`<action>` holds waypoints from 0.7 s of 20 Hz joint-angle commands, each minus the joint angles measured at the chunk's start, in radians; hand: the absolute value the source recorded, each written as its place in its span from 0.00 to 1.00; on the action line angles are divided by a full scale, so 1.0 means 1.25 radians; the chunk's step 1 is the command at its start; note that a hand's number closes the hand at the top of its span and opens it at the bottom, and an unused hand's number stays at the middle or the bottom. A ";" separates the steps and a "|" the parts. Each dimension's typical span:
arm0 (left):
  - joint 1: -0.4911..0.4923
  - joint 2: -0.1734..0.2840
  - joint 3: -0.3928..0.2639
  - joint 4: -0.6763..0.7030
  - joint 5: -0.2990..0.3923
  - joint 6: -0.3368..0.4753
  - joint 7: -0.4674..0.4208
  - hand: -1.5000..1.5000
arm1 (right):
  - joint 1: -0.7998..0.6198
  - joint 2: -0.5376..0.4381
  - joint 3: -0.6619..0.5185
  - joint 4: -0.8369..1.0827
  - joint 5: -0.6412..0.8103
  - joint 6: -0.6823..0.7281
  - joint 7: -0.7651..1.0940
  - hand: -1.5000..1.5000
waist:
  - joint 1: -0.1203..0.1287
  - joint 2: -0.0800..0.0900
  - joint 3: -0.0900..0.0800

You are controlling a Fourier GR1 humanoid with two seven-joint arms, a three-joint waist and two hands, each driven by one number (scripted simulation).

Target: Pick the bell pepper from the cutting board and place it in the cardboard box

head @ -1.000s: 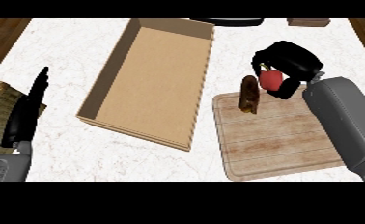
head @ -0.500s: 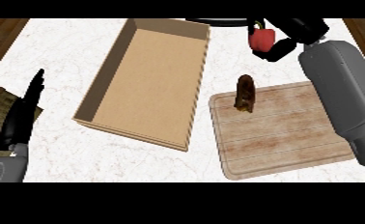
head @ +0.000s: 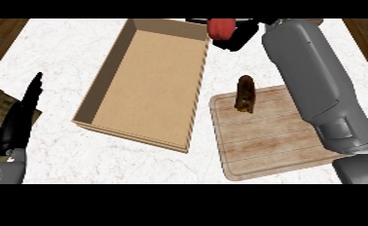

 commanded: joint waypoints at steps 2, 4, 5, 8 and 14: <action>0.004 0.003 0.015 0.010 0.006 -0.013 -0.015 0.50 | -0.079 0.107 -0.021 0.003 -0.038 0.041 0.132 1.00 | -0.004 -0.001 0.000; 0.014 0.013 0.019 -0.040 0.010 -0.022 0.023 0.50 | -0.115 0.131 -0.039 0.045 -0.038 0.013 0.164 1.00 | 0.004 0.000 0.000; -0.001 -0.013 0.007 0.020 -0.008 -0.002 -0.008 0.50 | -0.116 0.147 -0.042 0.059 -0.043 0.010 0.162 1.00 | -0.001 0.002 0.000; -0.052 -0.002 0.006 0.034 -0.020 -0.007 0.014 0.50 | -0.187 0.179 -0.067 0.121 -0.072 0.032 0.228 1.00 | 0.002 0.005 0.000; -0.026 -0.025 -0.013 -0.021 -0.016 -0.017 0.017 0.50 | -0.217 0.184 0.044 0.266 -0.165 -0.089 0.220 1.00 | 0.047 0.010 -0.001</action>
